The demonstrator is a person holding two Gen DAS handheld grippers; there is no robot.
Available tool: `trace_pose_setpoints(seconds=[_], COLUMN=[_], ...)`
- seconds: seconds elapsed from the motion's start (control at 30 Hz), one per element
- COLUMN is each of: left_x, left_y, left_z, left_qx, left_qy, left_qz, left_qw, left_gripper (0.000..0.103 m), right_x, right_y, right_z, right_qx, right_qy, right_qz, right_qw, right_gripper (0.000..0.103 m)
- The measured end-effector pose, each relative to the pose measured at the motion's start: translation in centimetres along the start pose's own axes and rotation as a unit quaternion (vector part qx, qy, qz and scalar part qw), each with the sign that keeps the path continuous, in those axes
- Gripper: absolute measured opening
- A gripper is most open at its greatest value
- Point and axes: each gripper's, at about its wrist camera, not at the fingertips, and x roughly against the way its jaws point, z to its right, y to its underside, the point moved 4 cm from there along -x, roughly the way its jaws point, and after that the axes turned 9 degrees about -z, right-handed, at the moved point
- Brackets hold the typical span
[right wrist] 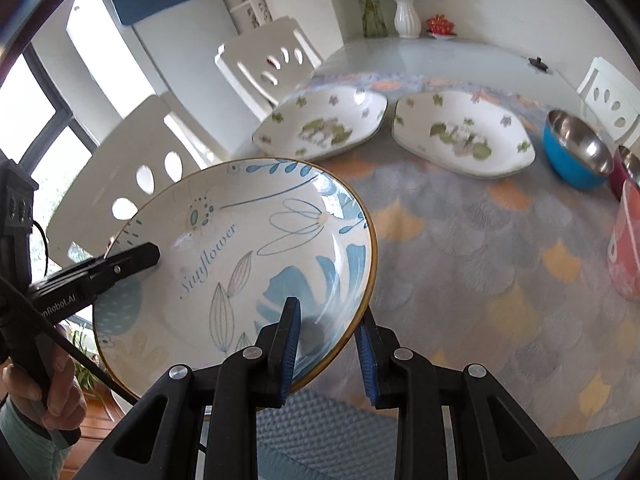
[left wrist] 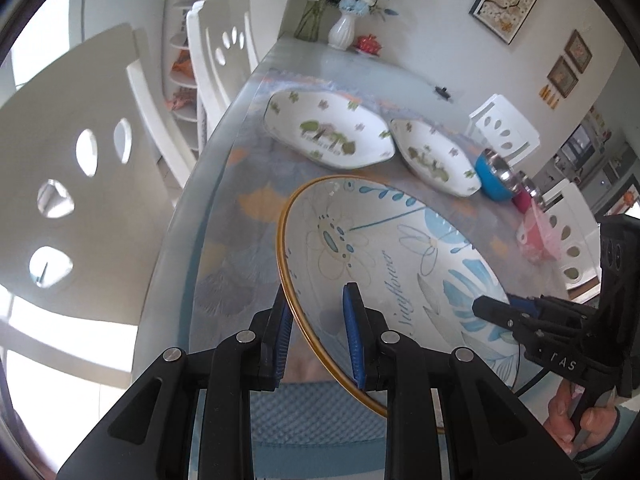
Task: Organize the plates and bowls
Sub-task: 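Lift the Sunflower plate with both grippers and carry it toward the table edge, then lower the Sunflower plate onto the cloth and open both grippers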
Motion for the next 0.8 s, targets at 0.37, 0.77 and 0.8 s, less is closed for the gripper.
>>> trace_pose_setpoints(seconds=[0.37, 0.77, 0.8], left_x=[-3.5, -2.2, -1.8], left_y=[3.9, 5.0, 5.0], left_z=[-2.1, -3.0, -3.2], left_qx=[0.048, 0.048, 0.048], left_qy=[-0.003, -0.038, -0.045], left_qz=[-0.046, -0.043, -0.040], left_qw=[0.9978, 0.9972, 0.9970], left_gripper=[0.022, 0.022, 0.022], right_x=[-4.4, -3.1, -2.6], right_y=[3.4, 5.1, 5.1], right_z=[-0.3, -0.3, -0.2], right_qx=[-0.001, 0.003, 0.004], right_qy=[0.021, 0.023, 0.026], right_qz=[-0.054, -0.058, -0.054], right_qw=[0.998, 0.998, 0.998], right_gripper=[0.026, 0.026, 0.026])
